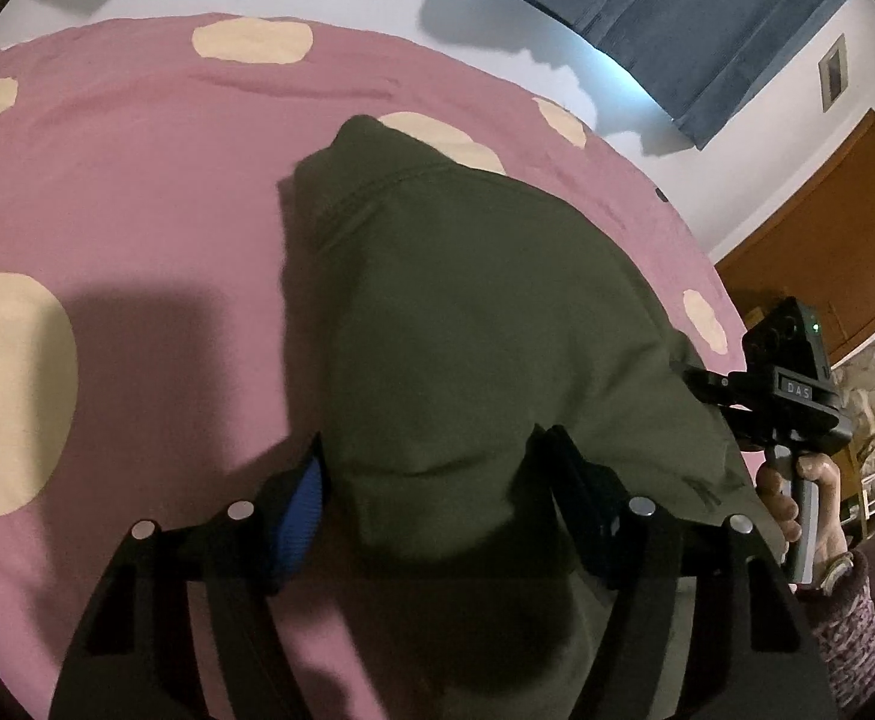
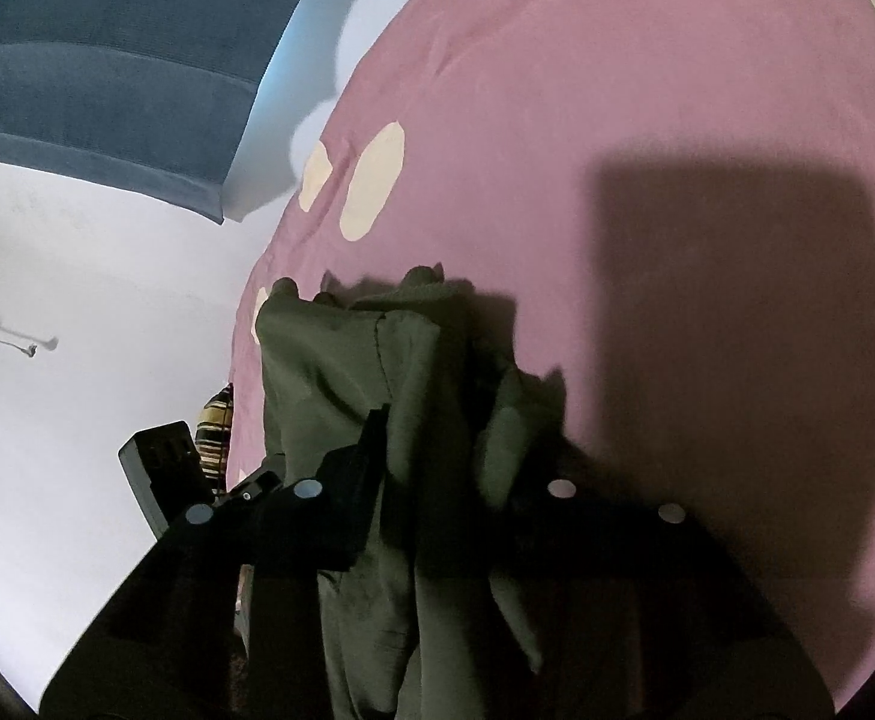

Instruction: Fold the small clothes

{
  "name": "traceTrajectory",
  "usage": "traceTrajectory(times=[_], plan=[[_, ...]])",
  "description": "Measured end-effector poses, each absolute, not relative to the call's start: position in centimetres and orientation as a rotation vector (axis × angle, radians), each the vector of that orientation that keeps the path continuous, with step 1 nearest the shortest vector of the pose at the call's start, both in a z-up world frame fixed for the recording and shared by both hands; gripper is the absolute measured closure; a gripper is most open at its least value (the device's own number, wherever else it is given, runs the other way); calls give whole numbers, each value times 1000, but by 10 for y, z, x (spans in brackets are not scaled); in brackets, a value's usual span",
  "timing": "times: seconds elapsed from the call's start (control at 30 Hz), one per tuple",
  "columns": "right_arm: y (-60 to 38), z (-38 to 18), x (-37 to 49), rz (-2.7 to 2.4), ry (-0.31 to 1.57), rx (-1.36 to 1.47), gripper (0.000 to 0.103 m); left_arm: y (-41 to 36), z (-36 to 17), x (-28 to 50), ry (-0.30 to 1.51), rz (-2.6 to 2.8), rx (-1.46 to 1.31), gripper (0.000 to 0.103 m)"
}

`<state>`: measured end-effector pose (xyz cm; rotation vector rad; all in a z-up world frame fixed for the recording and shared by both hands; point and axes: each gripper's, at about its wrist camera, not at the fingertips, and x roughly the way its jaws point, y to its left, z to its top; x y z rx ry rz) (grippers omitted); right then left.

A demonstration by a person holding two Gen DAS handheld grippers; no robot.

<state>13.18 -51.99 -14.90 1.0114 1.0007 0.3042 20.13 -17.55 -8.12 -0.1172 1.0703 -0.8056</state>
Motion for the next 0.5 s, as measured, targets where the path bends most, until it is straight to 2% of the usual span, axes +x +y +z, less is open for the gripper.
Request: traceTrajectory(times=[0.17, 0.27, 0.3, 0.37, 0.43, 0.5], plan=[[-519, -150, 137, 311, 993, 1020, 71, -176, -82, 203, 1068, -816, -134, 34], [-519, -150, 137, 318, 980, 1042, 66, -175, -80, 203, 1059, -819, -149, 32], [-521, -149, 135, 319, 969, 1055, 61, -172, -80, 203, 1055, -822, -160, 31], [-522, -144, 128, 325, 949, 1058, 50, -166, -78, 202, 1059, -806, -188, 20], [-524, -136, 119, 335, 937, 1045, 32, -156, -78, 200, 1082, -818, -230, 18], [-524, -130, 109, 338, 938, 1023, 27, -149, -75, 195, 1088, -827, -239, 18]])
